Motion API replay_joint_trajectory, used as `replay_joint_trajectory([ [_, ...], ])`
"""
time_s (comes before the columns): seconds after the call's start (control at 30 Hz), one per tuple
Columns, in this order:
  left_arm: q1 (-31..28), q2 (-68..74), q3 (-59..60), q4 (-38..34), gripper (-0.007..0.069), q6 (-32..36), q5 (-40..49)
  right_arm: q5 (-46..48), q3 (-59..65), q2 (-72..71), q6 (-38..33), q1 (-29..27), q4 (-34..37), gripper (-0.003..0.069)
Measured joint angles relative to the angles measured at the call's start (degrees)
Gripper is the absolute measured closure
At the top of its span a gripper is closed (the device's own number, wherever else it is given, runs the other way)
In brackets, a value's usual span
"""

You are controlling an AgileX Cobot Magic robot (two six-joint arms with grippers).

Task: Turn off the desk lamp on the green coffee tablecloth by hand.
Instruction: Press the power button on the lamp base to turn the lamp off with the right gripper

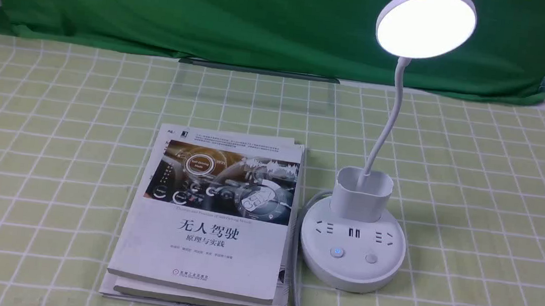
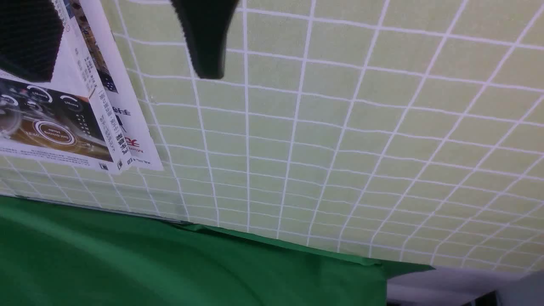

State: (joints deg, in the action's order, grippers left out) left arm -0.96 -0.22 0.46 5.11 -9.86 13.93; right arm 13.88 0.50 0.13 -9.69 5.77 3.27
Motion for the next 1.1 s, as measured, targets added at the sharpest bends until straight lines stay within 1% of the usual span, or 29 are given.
replay_joint_trajectory([
  [1.03, 0.0, 0.0, 0.0, 0.0, 0.0214, 0.0, 0.0, 0.0, 0.0, 0.0, 0.0, 0.0, 0.0, 0.0418],
  [1.1, 0.0, 0.0, 0.0, 0.0, 0.0214, 0.0, 0.0, -1.4, 0.0, 0.0, 1.2, 0.0, 0.7, 0.0418],
])
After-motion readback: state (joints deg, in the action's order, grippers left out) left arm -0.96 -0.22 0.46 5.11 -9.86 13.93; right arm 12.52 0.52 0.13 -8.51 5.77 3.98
